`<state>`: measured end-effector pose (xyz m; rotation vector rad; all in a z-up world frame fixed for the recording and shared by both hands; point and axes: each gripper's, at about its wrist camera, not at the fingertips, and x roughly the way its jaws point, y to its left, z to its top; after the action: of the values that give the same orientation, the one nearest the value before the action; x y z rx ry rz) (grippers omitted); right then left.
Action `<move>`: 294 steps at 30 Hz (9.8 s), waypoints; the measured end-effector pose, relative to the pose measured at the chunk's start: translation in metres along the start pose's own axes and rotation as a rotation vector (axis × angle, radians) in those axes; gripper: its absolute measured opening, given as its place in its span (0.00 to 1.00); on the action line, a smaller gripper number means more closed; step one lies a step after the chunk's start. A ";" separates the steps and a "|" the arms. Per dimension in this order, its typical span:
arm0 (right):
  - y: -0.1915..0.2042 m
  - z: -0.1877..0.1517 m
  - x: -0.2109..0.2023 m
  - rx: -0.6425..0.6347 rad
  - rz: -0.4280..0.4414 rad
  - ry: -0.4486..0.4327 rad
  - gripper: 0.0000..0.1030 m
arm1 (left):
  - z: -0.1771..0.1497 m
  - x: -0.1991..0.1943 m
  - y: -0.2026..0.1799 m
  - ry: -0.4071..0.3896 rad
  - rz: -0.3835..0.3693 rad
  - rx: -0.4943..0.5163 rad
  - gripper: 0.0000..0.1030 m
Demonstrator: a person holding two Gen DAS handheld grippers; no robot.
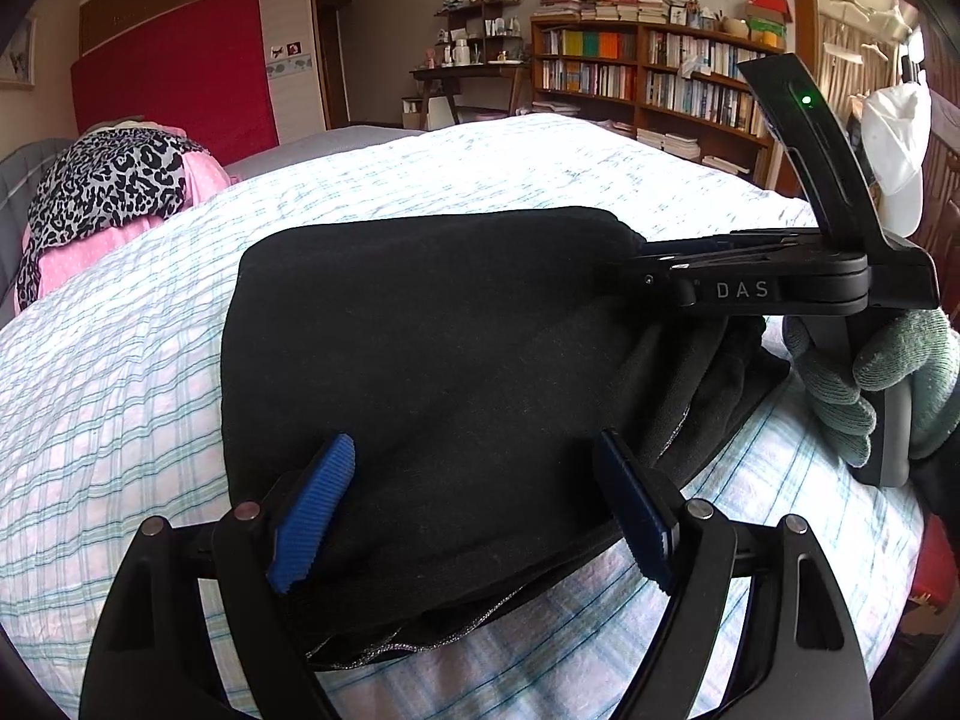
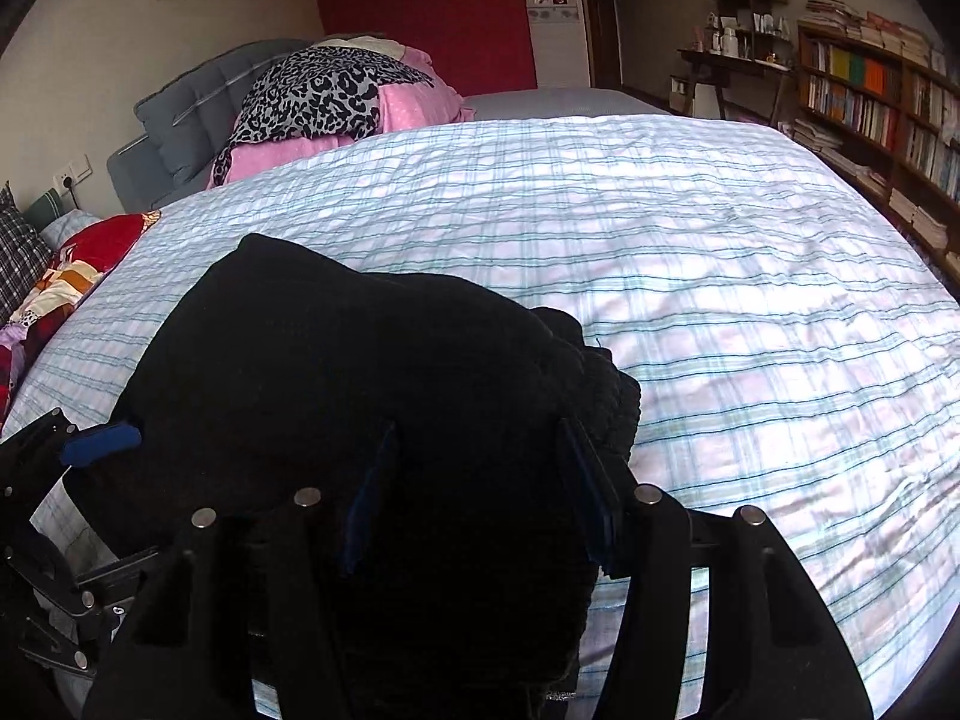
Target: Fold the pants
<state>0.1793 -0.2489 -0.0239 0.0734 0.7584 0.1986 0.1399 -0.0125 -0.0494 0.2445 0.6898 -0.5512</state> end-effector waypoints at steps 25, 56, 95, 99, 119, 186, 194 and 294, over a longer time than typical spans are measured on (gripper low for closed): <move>-0.025 -0.045 -0.030 0.169 -0.010 0.050 0.73 | -0.001 -0.003 -0.001 -0.015 0.016 -0.006 0.84; -0.047 -0.052 -0.046 0.262 0.078 0.039 0.84 | 0.004 -0.023 0.028 -0.049 -0.016 -0.157 0.84; -0.045 -0.022 -0.002 0.355 0.269 0.196 0.92 | -0.001 0.026 0.144 0.120 -0.327 -0.708 0.90; -0.049 -0.027 -0.001 0.367 0.345 0.161 0.91 | -0.006 0.022 0.143 0.096 -0.352 -0.699 0.93; -0.069 -0.031 0.000 0.436 0.374 0.142 0.61 | -0.010 0.021 0.137 0.169 -0.469 -0.652 0.58; 0.250 0.053 0.115 -0.123 0.355 0.078 0.67 | -0.121 -0.150 0.335 0.025 0.289 -0.750 0.78; 0.263 0.041 0.034 -0.248 0.240 -0.233 0.68 | -0.130 -0.184 0.309 -0.086 0.401 -0.764 0.77; 0.254 -0.005 0.005 -0.343 0.282 -0.159 0.97 | -0.106 -0.173 0.151 -0.096 0.922 -0.564 0.95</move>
<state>0.1406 0.0008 0.0039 -0.1296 0.5450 0.5820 0.0569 0.2233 -0.0093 -0.0111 0.5402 0.5110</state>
